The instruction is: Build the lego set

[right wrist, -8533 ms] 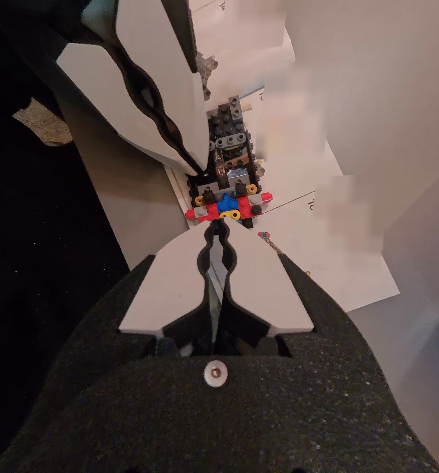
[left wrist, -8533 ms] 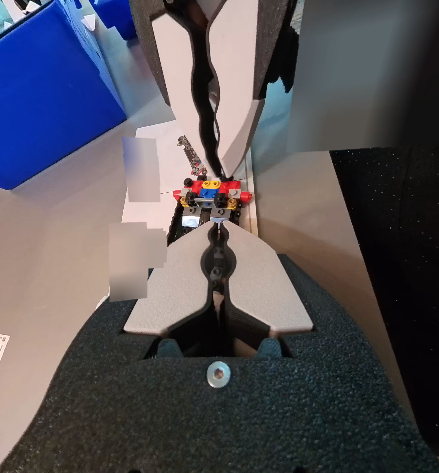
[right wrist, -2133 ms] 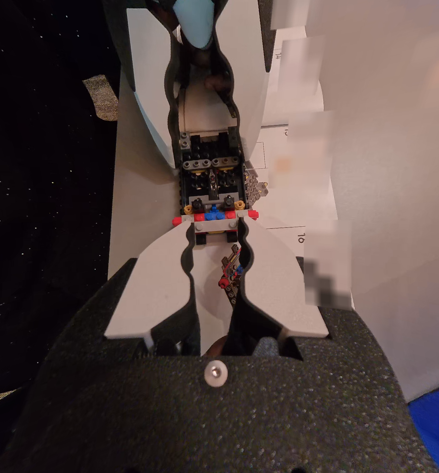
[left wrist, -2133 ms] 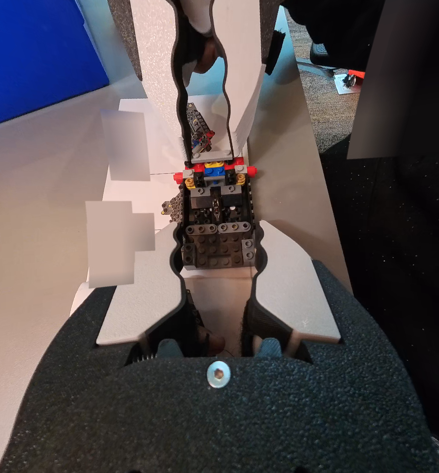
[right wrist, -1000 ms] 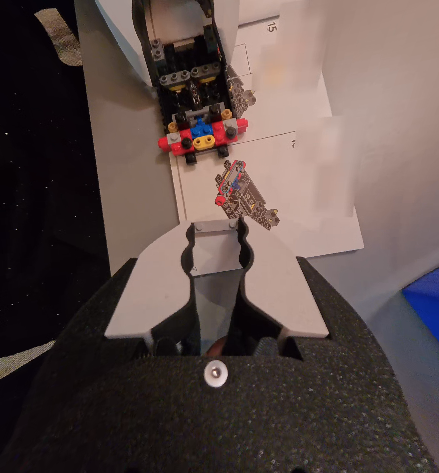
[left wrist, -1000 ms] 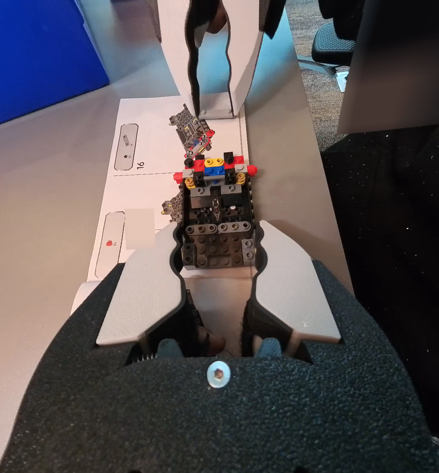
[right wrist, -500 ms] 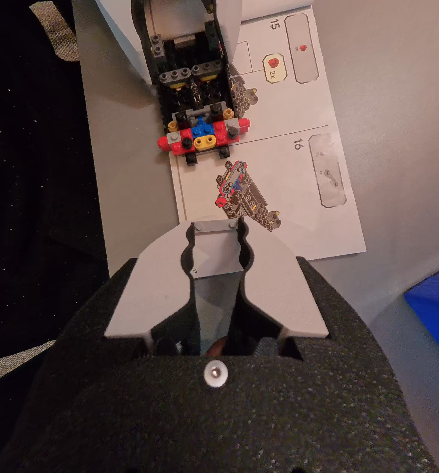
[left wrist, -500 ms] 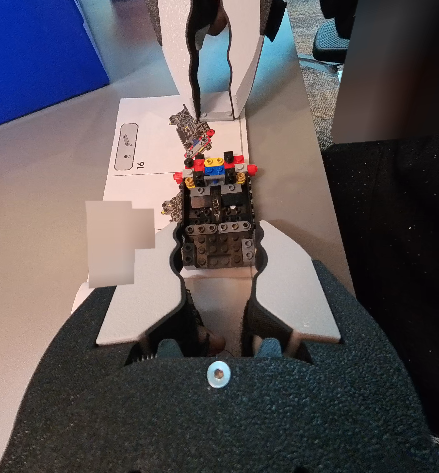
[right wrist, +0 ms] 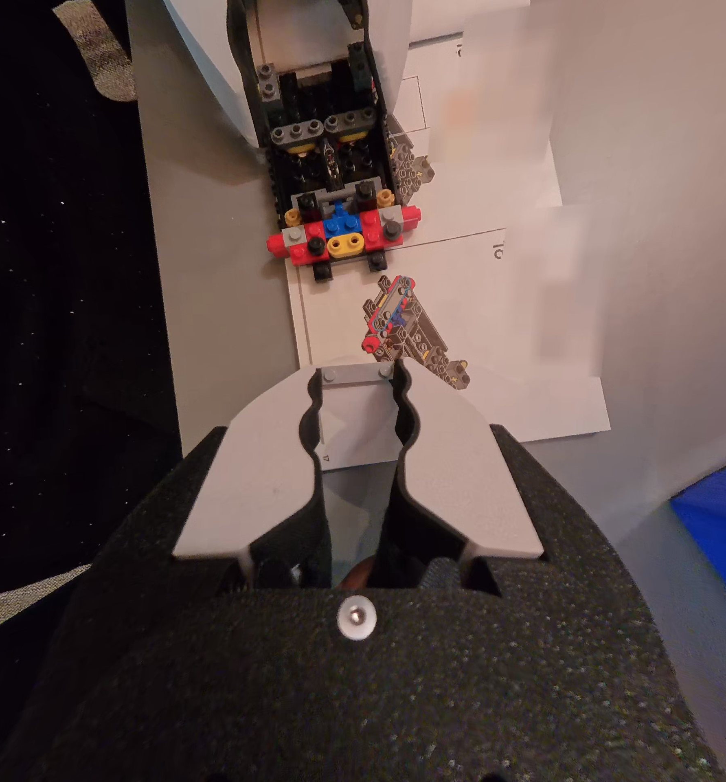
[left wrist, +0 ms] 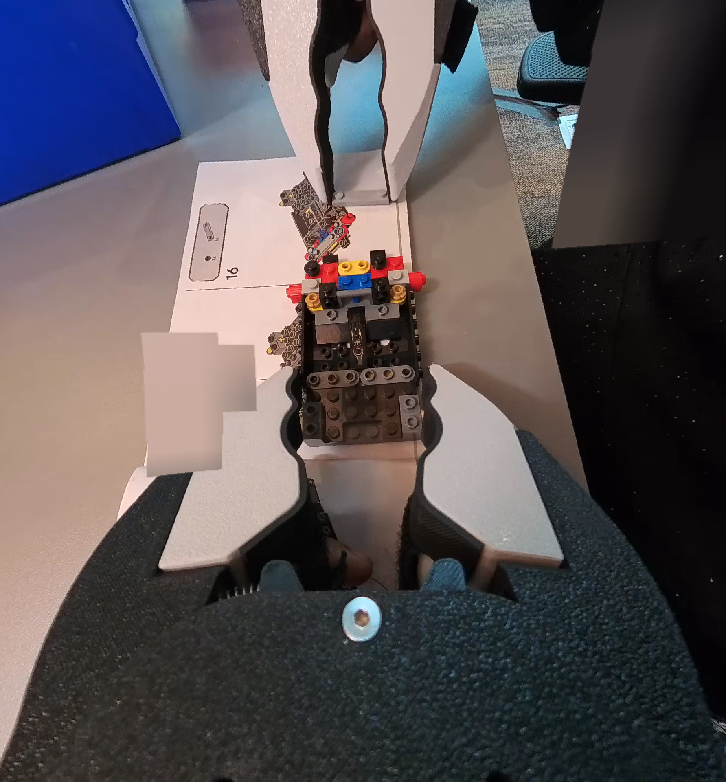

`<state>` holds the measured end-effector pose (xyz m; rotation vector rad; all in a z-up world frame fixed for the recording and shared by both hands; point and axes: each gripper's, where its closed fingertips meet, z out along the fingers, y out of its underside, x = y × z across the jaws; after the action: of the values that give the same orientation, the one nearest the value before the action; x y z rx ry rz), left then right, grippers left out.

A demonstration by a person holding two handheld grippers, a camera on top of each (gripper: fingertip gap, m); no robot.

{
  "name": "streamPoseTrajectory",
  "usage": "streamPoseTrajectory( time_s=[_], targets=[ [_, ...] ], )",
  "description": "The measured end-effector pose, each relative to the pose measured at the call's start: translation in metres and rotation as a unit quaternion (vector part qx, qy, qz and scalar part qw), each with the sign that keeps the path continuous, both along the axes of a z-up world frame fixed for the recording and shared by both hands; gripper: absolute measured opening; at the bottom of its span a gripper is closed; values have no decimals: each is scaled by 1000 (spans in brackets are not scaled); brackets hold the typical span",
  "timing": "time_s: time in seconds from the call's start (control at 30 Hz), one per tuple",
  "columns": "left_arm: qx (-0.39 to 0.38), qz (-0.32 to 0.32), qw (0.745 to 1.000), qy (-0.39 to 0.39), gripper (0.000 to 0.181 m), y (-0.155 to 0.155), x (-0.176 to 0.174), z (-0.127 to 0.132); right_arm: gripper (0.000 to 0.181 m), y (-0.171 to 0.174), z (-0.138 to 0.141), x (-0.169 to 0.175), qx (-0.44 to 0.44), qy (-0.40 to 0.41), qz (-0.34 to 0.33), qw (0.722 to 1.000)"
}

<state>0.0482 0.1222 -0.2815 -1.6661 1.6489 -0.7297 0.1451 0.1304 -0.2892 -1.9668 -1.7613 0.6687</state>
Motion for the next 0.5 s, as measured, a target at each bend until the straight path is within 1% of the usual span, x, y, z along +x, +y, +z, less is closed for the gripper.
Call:
streamPoseTrajectory(
  time_s=[0.5],
  targets=[
    [2, 0, 1000, 1, 54, 0, 0, 0, 32, 0, 1, -3, 8, 5, 2, 1000]
  ],
)
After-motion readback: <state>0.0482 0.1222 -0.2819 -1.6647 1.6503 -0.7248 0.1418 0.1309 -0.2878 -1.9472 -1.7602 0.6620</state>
